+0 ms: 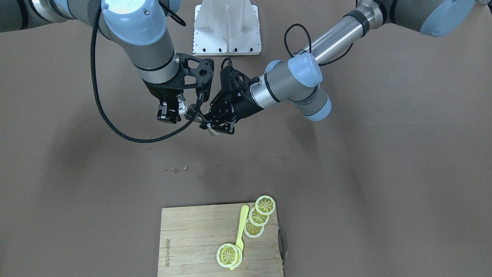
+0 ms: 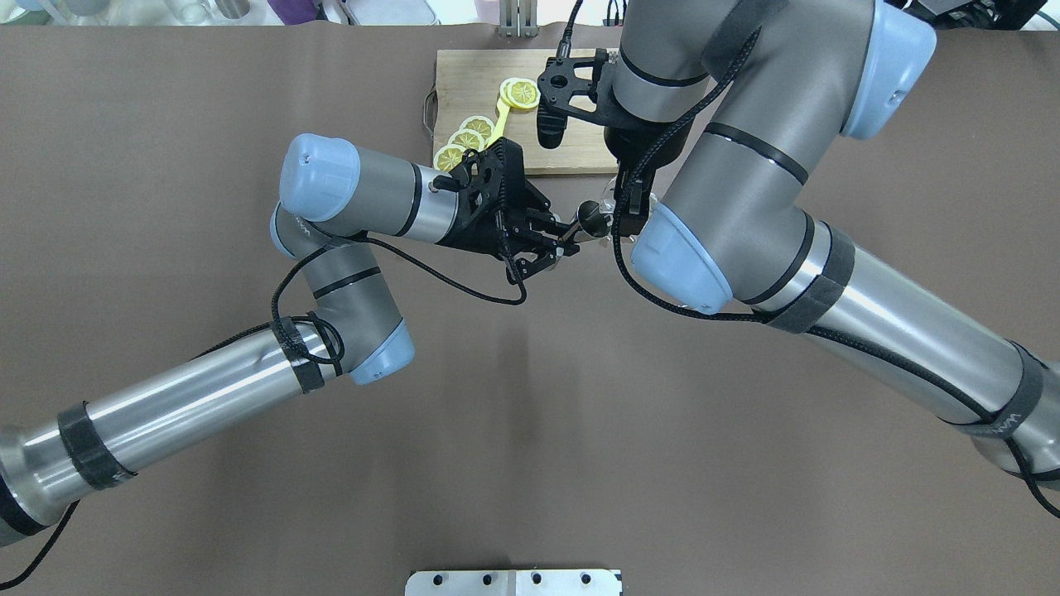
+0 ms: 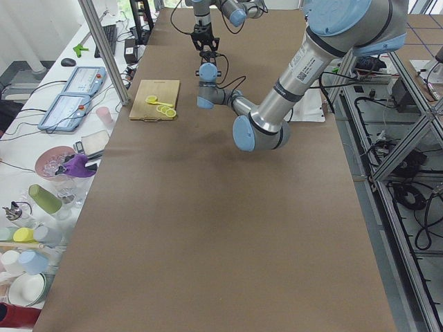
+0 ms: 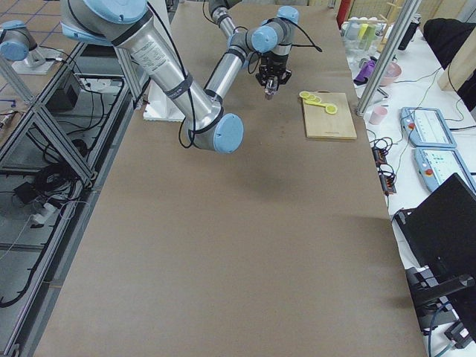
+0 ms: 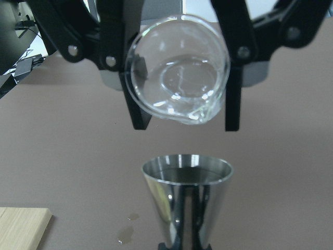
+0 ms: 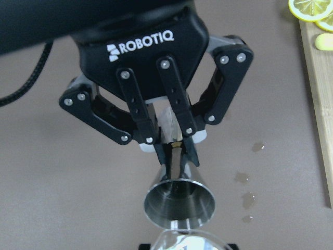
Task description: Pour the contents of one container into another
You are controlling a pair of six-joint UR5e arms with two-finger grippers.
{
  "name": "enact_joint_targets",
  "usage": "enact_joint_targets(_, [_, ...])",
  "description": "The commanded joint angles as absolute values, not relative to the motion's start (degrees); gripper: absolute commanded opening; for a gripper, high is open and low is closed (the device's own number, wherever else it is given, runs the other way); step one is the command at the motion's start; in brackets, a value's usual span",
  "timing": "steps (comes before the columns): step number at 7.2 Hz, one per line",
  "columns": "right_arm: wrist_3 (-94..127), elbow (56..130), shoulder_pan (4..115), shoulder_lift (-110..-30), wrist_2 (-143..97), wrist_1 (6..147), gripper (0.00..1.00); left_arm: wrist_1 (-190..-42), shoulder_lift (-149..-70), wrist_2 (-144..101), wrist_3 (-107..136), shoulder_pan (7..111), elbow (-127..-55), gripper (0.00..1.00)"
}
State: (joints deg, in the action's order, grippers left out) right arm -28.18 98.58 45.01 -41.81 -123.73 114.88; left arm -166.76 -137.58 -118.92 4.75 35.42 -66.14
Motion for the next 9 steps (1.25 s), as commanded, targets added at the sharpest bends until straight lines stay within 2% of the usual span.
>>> enact_joint_targets(1, [-28.3,97.9,45.0,-41.3,-123.6,115.3,0.00,-166.8,-137.5,-118.9,4.7,35.4,-66.2,0.00])
enact_joint_targets(9, [-30.4,96.6,44.3,-38.5,-121.1,121.0,0.00,-166.8,-137.5,-118.9,4.7,35.4,-66.1,0.00])
